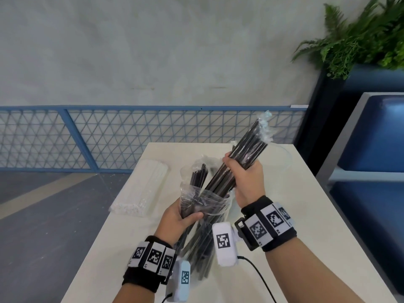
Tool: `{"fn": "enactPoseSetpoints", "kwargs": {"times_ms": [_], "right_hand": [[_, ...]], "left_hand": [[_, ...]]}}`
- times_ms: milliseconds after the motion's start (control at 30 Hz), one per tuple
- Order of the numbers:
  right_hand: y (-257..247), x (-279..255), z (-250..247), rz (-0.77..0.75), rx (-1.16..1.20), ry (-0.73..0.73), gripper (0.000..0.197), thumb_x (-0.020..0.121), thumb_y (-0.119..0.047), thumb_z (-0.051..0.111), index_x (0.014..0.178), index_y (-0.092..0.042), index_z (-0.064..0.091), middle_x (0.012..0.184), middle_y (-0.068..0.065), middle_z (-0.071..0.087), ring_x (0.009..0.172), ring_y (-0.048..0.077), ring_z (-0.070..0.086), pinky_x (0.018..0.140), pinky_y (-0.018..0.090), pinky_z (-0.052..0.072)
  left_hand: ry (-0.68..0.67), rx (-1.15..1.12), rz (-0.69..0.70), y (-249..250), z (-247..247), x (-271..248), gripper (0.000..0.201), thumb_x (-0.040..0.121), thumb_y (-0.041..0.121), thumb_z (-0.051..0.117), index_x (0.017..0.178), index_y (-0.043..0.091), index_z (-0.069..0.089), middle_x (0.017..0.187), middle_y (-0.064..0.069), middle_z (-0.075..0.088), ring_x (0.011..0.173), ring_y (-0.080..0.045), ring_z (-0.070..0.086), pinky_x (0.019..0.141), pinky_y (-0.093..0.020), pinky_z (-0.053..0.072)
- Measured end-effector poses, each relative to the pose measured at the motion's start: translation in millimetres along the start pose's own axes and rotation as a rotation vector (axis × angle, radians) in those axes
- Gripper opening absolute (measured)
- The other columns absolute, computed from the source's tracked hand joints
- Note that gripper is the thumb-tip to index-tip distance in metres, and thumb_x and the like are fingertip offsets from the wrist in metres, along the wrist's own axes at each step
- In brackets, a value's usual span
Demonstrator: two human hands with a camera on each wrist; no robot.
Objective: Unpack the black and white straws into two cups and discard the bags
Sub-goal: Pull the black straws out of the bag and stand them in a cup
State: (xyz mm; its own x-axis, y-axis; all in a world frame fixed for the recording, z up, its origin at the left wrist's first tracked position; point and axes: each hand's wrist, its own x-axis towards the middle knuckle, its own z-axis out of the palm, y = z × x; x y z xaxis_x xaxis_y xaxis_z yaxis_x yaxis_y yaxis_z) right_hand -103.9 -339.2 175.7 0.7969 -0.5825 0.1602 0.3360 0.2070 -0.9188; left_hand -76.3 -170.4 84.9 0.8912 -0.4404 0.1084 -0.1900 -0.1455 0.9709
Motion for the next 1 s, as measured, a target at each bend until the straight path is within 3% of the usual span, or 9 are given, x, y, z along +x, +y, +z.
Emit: {"fn": "enactPoseSetpoints", "kwargs": {"times_ms": [100, 200, 367, 533, 600, 667, 767, 933, 1000], "right_hand": [[-5, 3, 1, 0.009, 0.048, -0.020, 0.016, 0.079, 0.001, 0.066, 0.095, 0.000, 0.063, 0.083, 0.003, 0.065, 0.080, 0.014, 0.061, 0.079, 0.027, 0.052], [3, -5, 3, 0.077, -0.044, -0.116, 0.020, 0.074, -0.003, 0.073, 0.093, -0.004, 0.065, 0.087, 0.003, 0.068, 0.084, 0.013, 0.066, 0.081, 0.027, 0.054], [20, -16, 1, 0.140, -0.235, -0.118, 0.017, 0.070, -0.007, 0.078, 0.084, -0.011, 0.068, 0.089, 0.010, 0.072, 0.088, 0.024, 0.069, 0.081, 0.036, 0.056], [9, -2, 0, 0.148, -0.077, -0.058, 0.017, 0.077, -0.003, 0.071, 0.091, 0.004, 0.065, 0.085, 0.014, 0.067, 0.080, 0.023, 0.064, 0.076, 0.031, 0.054], [3, 4, 2, 0.167, -0.022, -0.008, 0.023, 0.076, -0.003, 0.070, 0.095, 0.006, 0.063, 0.081, 0.012, 0.066, 0.079, 0.025, 0.063, 0.078, 0.039, 0.054], [-5, 10, 3, 0.179, 0.047, 0.009, 0.005, 0.078, 0.000, 0.067, 0.082, 0.000, 0.064, 0.069, 0.006, 0.066, 0.074, 0.026, 0.062, 0.070, 0.038, 0.055], [-15, 17, 1, 0.170, 0.107, 0.043, 0.017, 0.081, 0.002, 0.063, 0.065, -0.006, 0.062, 0.069, 0.010, 0.062, 0.068, 0.025, 0.057, 0.063, 0.034, 0.049], [-25, 29, -8, 0.138, 0.207, 0.098, 0.005, 0.081, 0.002, 0.061, 0.077, -0.002, 0.059, 0.072, 0.011, 0.059, 0.063, 0.021, 0.055, 0.061, 0.033, 0.050], [-27, 32, -11, 0.119, 0.218, 0.098, 0.005, 0.082, 0.002, 0.059, 0.079, -0.002, 0.058, 0.071, 0.010, 0.059, 0.063, 0.020, 0.055, 0.061, 0.032, 0.050]], "left_hand": [[0.020, -0.007, -0.002, 0, -2, 0, 0.048, 0.063, 0.041, 0.073, 0.100, 0.013, 0.062, 0.094, -0.002, 0.074, 0.095, -0.014, 0.068, 0.088, -0.039, 0.051], [0.033, 0.010, 0.017, 2, 1, 2, 0.036, 0.065, 0.039, 0.073, 0.092, 0.018, 0.063, 0.095, -0.005, 0.074, 0.096, -0.020, 0.068, 0.091, -0.048, 0.050], [0.052, 0.045, 0.028, 8, 4, 0, 0.027, 0.066, 0.033, 0.074, 0.089, 0.029, 0.061, 0.085, 0.010, 0.073, 0.087, -0.010, 0.068, 0.084, -0.032, 0.052], [0.052, 0.138, -0.014, 3, -1, 1, 0.026, 0.075, 0.015, 0.074, 0.088, 0.031, 0.058, 0.078, 0.011, 0.070, 0.074, 0.007, 0.064, 0.069, -0.014, 0.047], [0.064, 0.169, -0.038, 2, -3, 1, 0.025, 0.076, 0.014, 0.073, 0.088, 0.029, 0.058, 0.080, 0.010, 0.068, 0.074, 0.005, 0.063, 0.068, -0.011, 0.046], [0.079, 0.180, -0.055, 1, -7, 0, 0.023, 0.076, 0.014, 0.072, 0.090, 0.026, 0.059, 0.086, 0.009, 0.068, 0.082, -0.001, 0.063, 0.070, -0.015, 0.045], [0.121, 0.224, -0.072, -1, -12, 3, 0.019, 0.075, 0.015, 0.074, 0.085, 0.022, 0.060, 0.080, 0.008, 0.067, 0.078, -0.004, 0.061, 0.067, -0.018, 0.043], [0.241, 0.233, -0.139, -14, -27, 6, 0.019, 0.074, 0.008, 0.073, 0.092, 0.008, 0.065, 0.082, -0.002, 0.069, 0.079, -0.015, 0.064, 0.074, -0.026, 0.044], [0.274, 0.237, -0.150, -15, -31, 5, 0.019, 0.075, 0.006, 0.072, 0.093, 0.004, 0.065, 0.079, -0.001, 0.067, 0.078, -0.017, 0.062, 0.067, -0.015, 0.043]]}}
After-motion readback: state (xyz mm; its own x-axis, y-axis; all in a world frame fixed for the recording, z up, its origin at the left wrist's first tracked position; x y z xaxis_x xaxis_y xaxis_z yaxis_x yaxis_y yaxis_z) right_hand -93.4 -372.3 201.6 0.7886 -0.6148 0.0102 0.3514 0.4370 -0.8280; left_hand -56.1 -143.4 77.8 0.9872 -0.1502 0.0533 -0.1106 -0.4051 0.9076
